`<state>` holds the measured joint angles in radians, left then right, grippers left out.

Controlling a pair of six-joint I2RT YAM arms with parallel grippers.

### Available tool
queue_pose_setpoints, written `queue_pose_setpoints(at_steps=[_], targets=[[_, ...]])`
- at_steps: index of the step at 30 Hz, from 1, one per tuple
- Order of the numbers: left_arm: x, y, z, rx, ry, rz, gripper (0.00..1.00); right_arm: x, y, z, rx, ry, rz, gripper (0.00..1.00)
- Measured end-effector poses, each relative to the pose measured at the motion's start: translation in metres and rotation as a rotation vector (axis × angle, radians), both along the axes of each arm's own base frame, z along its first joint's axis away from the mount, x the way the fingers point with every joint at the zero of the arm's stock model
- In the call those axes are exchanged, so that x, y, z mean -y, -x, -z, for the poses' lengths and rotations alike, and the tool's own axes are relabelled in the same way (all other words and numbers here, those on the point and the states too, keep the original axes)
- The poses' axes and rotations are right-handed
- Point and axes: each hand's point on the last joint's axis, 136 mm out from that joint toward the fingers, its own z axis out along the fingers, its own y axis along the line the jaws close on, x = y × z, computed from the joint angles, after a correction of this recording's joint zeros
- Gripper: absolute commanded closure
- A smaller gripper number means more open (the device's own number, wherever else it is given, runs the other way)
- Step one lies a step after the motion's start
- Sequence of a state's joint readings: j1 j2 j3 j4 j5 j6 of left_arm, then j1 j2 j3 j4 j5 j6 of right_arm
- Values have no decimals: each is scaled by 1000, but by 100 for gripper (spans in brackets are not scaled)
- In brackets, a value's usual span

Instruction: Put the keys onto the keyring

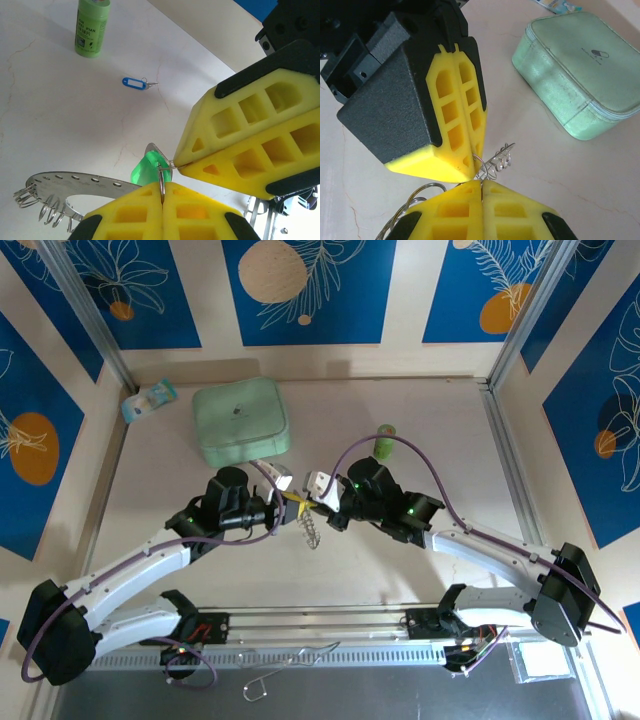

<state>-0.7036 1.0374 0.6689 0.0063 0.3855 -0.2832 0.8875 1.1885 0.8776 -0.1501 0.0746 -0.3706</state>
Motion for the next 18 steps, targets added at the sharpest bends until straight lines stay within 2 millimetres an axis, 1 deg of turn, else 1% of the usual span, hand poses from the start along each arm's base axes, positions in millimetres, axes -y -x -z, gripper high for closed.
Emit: queue_pose_setpoints(at_steps=[18], targets=[[1,2,0,-3,4,10,100,-1,6,0,-35,-10,-35,100]])
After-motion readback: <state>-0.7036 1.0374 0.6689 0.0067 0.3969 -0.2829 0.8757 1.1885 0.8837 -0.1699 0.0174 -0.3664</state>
